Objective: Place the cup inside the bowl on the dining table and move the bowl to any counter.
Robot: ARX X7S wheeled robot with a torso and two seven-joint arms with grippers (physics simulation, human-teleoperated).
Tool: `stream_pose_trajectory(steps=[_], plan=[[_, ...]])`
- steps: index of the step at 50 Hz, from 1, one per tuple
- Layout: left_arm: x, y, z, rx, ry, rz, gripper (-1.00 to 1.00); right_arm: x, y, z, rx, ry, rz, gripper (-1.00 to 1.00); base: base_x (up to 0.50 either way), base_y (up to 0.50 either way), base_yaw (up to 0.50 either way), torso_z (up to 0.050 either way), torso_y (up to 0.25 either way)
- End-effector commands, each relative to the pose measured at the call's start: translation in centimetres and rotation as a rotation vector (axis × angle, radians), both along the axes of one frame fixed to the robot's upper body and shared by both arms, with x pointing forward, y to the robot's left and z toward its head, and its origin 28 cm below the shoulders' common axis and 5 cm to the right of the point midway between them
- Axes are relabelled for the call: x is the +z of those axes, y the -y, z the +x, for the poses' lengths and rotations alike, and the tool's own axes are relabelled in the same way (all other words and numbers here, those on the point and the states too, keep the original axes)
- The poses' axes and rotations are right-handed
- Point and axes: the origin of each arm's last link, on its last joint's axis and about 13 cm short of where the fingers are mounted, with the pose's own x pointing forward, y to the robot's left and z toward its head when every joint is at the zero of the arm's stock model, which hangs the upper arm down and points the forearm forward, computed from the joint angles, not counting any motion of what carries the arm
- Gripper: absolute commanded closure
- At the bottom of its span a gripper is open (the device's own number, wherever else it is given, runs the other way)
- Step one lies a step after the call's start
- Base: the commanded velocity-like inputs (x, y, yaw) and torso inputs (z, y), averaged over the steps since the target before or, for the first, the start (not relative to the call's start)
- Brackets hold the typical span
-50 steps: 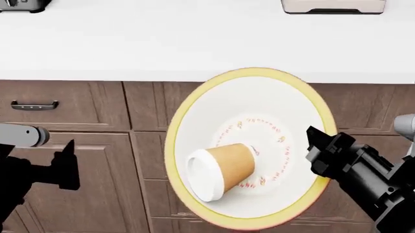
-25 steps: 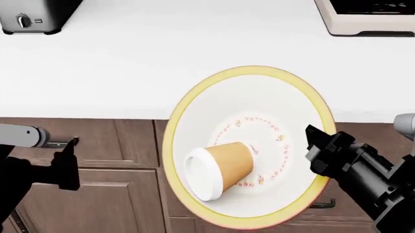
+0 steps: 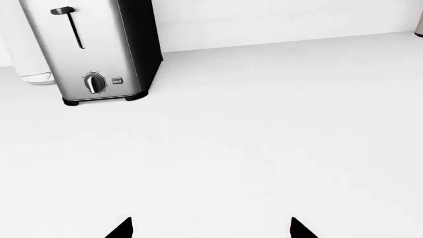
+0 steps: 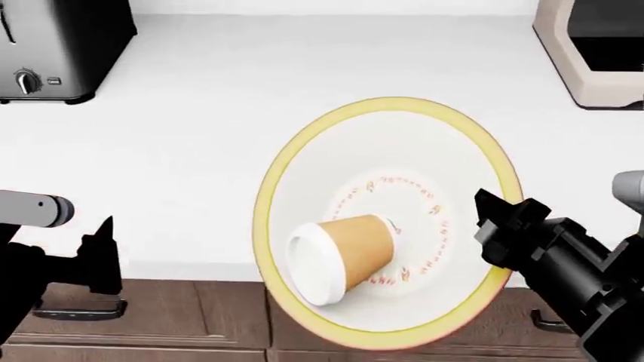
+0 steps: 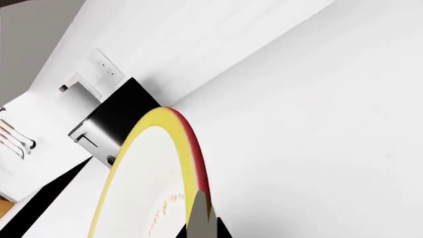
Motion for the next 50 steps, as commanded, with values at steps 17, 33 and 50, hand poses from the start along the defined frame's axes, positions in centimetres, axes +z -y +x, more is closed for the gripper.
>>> stream_pose_trajectory(steps=[17,33,50], plan=[[0.2,0.4,0.1,0.006,0.012,-0.004,-1.00,-0.3,-0.1,0.5,0.013,0.012,0.033,1.00,0.50,-0.02,0.00,0.000,0.002],[0.1,0.1,-0.1,0.004,0.005,-0.008,-1.00,-1.2,-0.7,0.8,0.031,-0.009,0.042,1.00,0.50,0.00,0.00,0.001,0.001],[-0.1,0.0,-0.2,0.007,0.003,-0.013,-1.00,-3.2,-0.9,0.4,0.040,-0.083,0.051,1.00,0.15,0.00,0.00,0.000,0.001]])
